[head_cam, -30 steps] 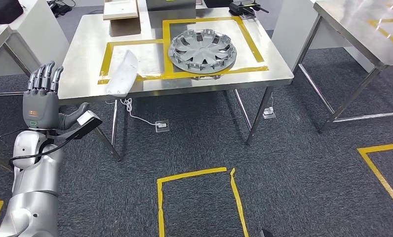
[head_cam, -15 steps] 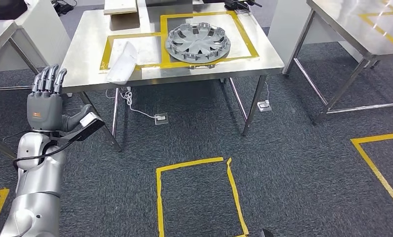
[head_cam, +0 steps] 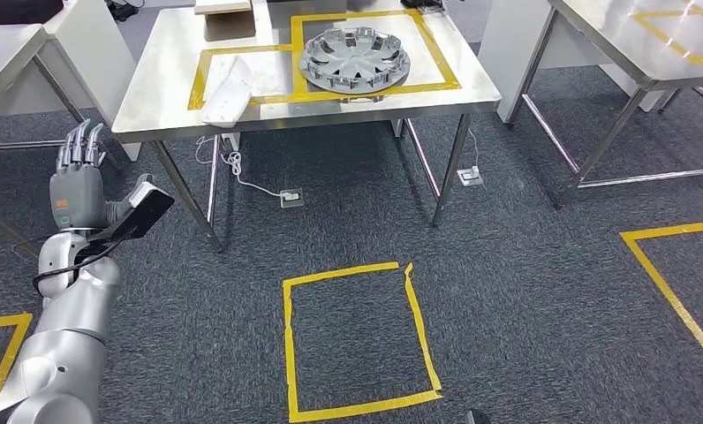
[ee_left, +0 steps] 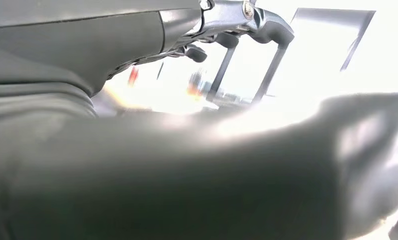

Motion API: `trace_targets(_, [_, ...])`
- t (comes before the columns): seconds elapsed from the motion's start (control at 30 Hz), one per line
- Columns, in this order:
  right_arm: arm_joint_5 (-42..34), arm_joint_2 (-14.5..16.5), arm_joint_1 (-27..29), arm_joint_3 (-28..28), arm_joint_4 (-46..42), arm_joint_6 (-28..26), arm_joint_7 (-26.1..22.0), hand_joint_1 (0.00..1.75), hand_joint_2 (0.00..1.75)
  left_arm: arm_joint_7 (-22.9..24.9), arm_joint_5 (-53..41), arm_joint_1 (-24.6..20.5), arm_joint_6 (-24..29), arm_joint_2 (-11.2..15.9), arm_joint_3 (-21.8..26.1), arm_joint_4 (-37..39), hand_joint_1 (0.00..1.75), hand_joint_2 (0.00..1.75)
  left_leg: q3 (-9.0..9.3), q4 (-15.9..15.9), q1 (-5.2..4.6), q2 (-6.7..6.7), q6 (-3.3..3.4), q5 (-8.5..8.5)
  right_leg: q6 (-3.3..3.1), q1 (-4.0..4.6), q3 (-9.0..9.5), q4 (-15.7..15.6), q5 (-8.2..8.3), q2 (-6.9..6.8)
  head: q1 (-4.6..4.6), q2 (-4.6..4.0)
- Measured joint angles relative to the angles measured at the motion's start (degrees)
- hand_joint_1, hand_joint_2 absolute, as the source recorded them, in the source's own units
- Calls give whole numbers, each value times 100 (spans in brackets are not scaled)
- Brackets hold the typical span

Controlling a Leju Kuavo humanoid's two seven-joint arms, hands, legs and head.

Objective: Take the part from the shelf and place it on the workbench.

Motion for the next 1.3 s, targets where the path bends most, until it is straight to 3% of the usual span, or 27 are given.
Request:
trace_targets(0.03, [-18, 0, 6, -21, 0, 15, -9, 0, 0, 17, 156, -49, -156, 3, 33, 143, 0, 175, -33, -10, 13, 7, 38, 61, 38, -11, -66, 135, -113, 17, 7, 0])
trace_targets(0.1, [-32, 0, 14, -60, 0, 37, -32, 0, 0, 28, 340, -107, -330, 5, 85, 347, 0, 175, -127, -9, 31, 16, 70, 165, 110, -38, -313, 767, -566, 48, 20, 0])
trace_targets(0.17, [-33, 0, 25, -90, 0, 48, -51, 0, 87, 37, 430, -142, -415, 16, 144, 518, 0, 175, -242, 7, 35, 14, 62, 242, 163, -69, -519, 1471, -944, 52, 27, 0])
trace_targets(0.2, [-32, -1, 30, -98, 0, 50, -59, 0, 131, 45, 459, -153, -443, 25, 167, 595, 0, 175, -288, 19, 38, 13, 50, 270, 175, -81, -497, 1588, -988, 52, 28, 0])
trace_targets(0.23, [-29, -4, 33, -104, 0, 54, -66, 0, 175, 52, 483, -155, -458, 36, 180, 651, 0, 175, -325, 33, 45, 11, 35, 290, 179, -89, -362, 1479, -935, 52, 29, 0])
trace_targets(0.33, [-10, -11, 29, -108, 0, 94, -96, 0, 175, 51, 562, -160, -466, 67, 184, 738, 0, 175, -381, 77, 58, 18, -37, 317, 126, -81, 380, 390, -643, 56, 27, 0])
trace_targets(0.4, [9, -10, 32, -108, 0, 112, -127, 0, 175, 45, 595, -170, -462, 89, 184, 777, 0, 175, -400, 86, 43, 23, -78, 320, 59, -60, 558, 62, -617, 63, 24, 0])
trace_targets(0.5, [22, -10, 47, -109, 0, 110, -152, 0, 175, 43, 613, -174, -459, 110, 184, 836, 0, 175, -406, 67, 32, 26, -48, 340, 9, -48, 541, 46, -578, 63, 22, 0])
trace_targets(0.63, [92, -10, 49, -110, 0, -36, -202, 0, 175, 72, 655, -187, -486, 131, 184, 892, 0, 175, -399, -7, 41, 27, -142, 408, -50, -38, 511, 46, -550, 65, 21, 0])
trace_targets(0.73, [155, -17, 60, -78, -4, -341, -268, 0, 175, 108, 795, -117, -509, 138, 181, 931, 0, 175, -409, -34, 45, 26, -175, 430, -70, -35, 507, 46, -537, 59, 22, 0])
trace_targets(1.0, [41, -120, 225, 348, -131, -583, -264, 0, 175, 596, 1807, 761, -925, 130, -17, 961, 0, 175, -436, -36, 45, 26, -206, 449, -85, -34, 501, 45, -526, 59, 25, 0])
trace_targets(1.07, [-2, -150, 271, 482, -177, -595, -256, 0, 175, 747, 2075, 1000, -1059, 129, -96, 961, 0, 87, -437, -31, 44, 25, -205, 449, -82, -35, 504, 44, -524, 60, 25, 0])
trace_targets(1.13, [-43, -184, 322, 624, -227, -607, -246, 0, 87, 899, 2346, 1254, -1196, 125, -189, 961, 0, 0, -439, -25, 44, 25, -204, 448, -79, -35, 504, 42, -522, 60, 25, 0])
trace_targets(1.2, [-85, -222, 374, 771, -279, -615, -236, 0, 0, 1055, 2625, 1506, -1335, 121, -284, 959, 0, 0, -441, -21, 42, 25, -202, 447, -77, -35, 506, 39, -521, 60, 25, 0])
trace_targets(1.3, [-148, -277, 447, 991, -359, -623, -216, 0, 0, 1284, 3034, 1879, -1536, 120, -433, 955, 0, 0, -445, -17, 40, 26, -194, 441, -74, -37, 513, 30, -520, 60, 25, 0])
